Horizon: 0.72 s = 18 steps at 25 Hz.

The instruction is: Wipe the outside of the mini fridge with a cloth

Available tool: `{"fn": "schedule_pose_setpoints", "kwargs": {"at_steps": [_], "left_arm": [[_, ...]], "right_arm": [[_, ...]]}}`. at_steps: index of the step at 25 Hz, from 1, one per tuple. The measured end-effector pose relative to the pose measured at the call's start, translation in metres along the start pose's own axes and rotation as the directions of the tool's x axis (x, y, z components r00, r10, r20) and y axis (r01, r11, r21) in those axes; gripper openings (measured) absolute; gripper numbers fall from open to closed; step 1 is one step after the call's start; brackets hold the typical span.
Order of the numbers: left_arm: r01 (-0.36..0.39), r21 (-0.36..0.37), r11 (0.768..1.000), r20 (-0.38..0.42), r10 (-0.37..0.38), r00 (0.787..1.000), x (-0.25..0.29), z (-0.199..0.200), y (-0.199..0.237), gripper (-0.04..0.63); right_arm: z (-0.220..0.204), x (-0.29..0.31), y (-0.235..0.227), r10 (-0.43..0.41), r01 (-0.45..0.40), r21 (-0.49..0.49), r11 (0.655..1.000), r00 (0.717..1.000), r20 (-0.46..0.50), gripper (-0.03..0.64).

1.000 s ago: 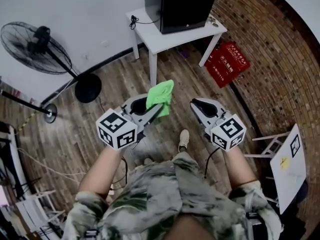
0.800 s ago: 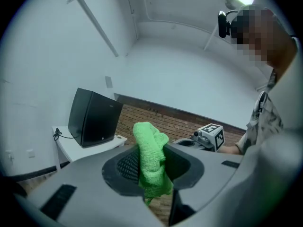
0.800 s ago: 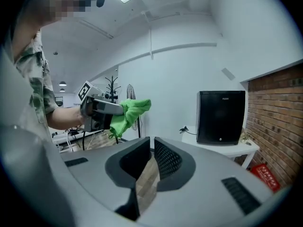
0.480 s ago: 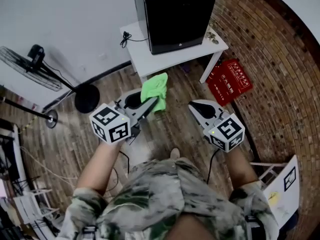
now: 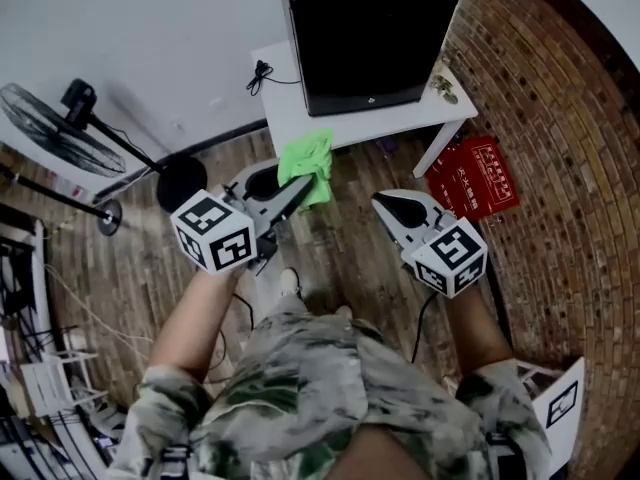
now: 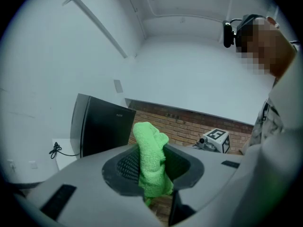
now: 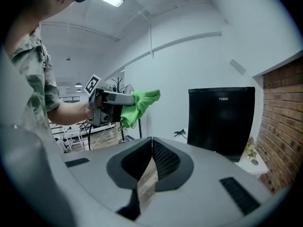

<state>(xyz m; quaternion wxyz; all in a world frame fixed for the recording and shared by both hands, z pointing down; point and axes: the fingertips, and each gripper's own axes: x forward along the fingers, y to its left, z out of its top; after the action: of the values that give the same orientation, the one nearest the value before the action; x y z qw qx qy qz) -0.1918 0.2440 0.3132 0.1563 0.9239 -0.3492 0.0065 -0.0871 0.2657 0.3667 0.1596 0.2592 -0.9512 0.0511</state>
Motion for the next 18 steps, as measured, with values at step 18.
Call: {"fn": "schedule_pose_setpoints", "kwargs": {"at_steps": [18], "left_arm": [[-0.112, 0.136, 0.984, 0.094, 0.1, 0.991, 0.051, 0.105, 0.268, 0.123]], "right_arm": [[0.064, 0.21, -0.099, 0.003, -0.003, -0.001, 1.0, 0.996, -0.085, 0.023]]}}
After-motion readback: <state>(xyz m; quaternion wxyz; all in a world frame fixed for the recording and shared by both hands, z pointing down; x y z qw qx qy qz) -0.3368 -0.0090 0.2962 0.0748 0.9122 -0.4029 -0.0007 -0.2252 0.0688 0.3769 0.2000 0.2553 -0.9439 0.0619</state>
